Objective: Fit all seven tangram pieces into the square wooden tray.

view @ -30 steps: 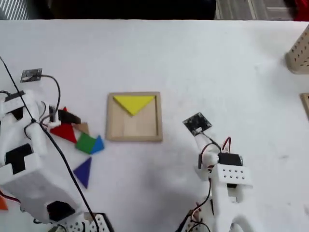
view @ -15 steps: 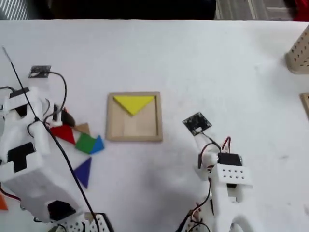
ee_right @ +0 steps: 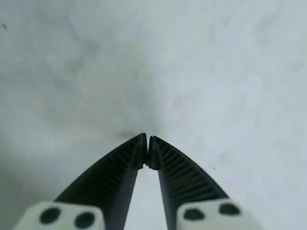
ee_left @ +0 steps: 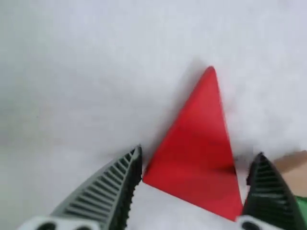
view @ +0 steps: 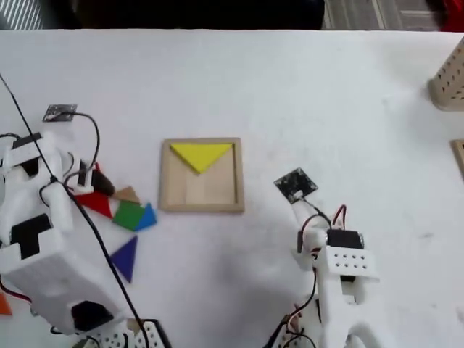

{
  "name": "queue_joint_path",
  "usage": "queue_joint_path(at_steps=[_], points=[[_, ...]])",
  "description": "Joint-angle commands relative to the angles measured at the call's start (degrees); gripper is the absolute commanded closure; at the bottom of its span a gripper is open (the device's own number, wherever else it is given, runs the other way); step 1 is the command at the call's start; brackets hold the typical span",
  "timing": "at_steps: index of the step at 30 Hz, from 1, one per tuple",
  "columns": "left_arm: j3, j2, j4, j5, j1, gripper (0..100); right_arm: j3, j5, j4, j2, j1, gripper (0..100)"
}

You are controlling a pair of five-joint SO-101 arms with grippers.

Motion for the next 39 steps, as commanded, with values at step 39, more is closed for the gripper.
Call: queue_joint_path(at_steps=[39], points=[[0.0,-0.3,6.2,6.9,-0.7,69,-0.4,0.0,-0.8,-0.3,-0.5,98.1]])
